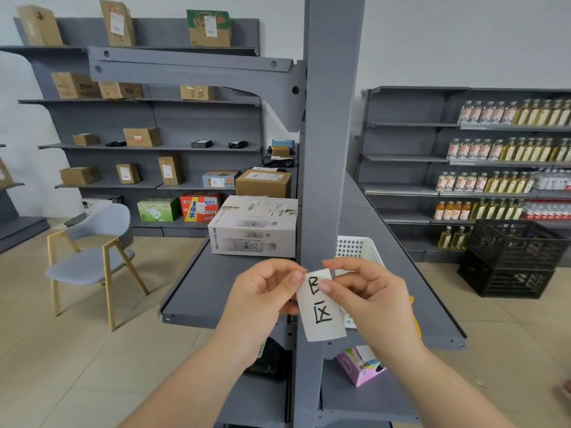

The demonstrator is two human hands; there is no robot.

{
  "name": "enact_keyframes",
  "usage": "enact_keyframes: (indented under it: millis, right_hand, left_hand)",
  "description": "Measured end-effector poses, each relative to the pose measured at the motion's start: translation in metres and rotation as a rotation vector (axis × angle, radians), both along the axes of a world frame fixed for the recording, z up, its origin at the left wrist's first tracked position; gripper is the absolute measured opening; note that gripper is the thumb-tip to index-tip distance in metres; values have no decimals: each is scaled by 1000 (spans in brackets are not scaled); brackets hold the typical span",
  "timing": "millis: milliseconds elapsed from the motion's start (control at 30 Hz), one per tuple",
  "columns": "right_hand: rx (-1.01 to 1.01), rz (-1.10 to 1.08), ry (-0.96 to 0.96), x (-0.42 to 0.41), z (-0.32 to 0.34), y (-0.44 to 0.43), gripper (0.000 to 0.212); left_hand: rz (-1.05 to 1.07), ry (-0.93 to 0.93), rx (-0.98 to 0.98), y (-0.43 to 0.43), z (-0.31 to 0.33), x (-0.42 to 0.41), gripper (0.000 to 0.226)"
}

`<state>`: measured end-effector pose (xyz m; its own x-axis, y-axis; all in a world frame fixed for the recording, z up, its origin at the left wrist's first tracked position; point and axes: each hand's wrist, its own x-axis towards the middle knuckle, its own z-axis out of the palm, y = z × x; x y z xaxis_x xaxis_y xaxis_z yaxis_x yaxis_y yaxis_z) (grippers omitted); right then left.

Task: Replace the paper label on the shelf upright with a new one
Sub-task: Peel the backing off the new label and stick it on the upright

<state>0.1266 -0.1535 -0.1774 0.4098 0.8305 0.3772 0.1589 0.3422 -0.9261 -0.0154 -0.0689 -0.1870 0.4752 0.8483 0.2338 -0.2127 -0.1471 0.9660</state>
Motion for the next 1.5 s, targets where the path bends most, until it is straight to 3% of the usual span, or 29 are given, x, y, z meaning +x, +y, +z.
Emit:
enact_keyframes:
  millis: [400, 633, 833, 1033, 1367, 1500]
  right_hand:
    - [-46, -13, -1, 4, -4, 7, 17]
    - [-121, -78, -54, 15, -11, 14, 12]
    - [-118, -113, -149, 17, -11, 12, 11]
    - [-125, -137, -249, 21, -10, 8, 15]
    - [-99, -260, -275, 28, -19, 9, 12]
    - [-88, -267, -261, 30, -20, 10, 26]
  left_hand:
    - [-1, 62, -20, 5, -1, 0, 11]
    - [-77, 265, -247, 19, 17, 8, 26]
    - [-190, 475, -213, 20, 27, 22, 28]
    - [-204, 474, -205, 21, 28, 29, 36]
    - [-290, 404, -380, 23, 27, 37, 14]
    - [-283, 380, -413, 23, 22, 41, 13]
